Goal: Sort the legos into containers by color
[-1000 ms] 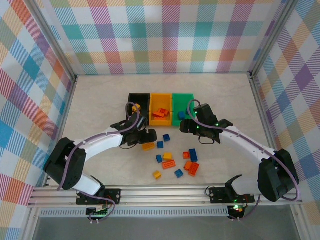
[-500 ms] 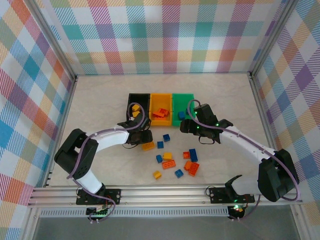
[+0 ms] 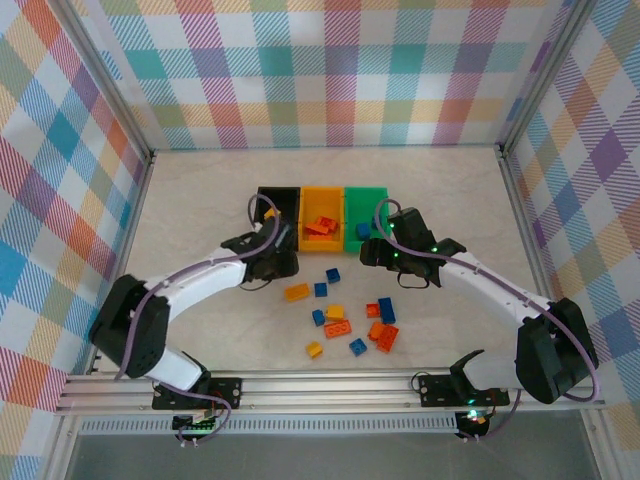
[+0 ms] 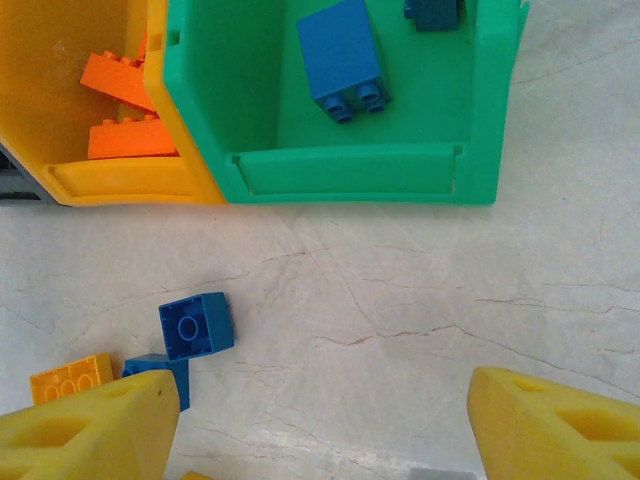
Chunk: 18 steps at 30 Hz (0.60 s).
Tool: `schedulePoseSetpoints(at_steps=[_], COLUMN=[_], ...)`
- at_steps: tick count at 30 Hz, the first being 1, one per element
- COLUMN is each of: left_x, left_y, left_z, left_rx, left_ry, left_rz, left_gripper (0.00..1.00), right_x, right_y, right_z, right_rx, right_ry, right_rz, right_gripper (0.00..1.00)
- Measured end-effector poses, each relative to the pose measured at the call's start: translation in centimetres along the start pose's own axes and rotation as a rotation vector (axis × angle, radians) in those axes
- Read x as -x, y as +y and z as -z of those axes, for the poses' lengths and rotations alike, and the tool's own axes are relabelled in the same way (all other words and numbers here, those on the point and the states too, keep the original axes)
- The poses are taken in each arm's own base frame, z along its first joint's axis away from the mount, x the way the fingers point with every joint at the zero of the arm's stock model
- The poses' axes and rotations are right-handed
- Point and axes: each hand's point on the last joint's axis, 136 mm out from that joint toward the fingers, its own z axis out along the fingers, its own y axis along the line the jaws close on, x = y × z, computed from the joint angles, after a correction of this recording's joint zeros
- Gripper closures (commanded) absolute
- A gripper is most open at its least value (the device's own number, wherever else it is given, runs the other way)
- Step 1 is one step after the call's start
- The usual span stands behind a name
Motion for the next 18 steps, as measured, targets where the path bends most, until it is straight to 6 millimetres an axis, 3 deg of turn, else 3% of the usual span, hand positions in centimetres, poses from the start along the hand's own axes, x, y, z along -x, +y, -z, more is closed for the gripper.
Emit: schedulePoseSetpoints(at_steps=[5,9,13,18], left_x=[7.5,12.1,13.5,12.9], left_y=[-1.0,-1.7,-1.6,-0.7], left_z=[3.2,1.6,-2.6,-6.1], left_rx=[-0.046,-0.026,0.05,0.132], left_ry=[-0.144,-0.178,-0.139,-0.081], left_rz=[0.069,0.089,0.072,0.059], left_gripper=[0.56,0.57,0.58,0.55], right_x=[0.0,0.0,0.0,0.1], right_y=[0.0,0.0,0.0,0.0], right_z=[0.0,0.0,0.0,0.2], right_rx=[0.0,0.0,0.0,0.001], right_ry=[0.0,-0.001,0.0,-0.003], right_rz=[0.0,0.0,0.0,-0.001], right_gripper=[0.23,0.23,0.23,0.23])
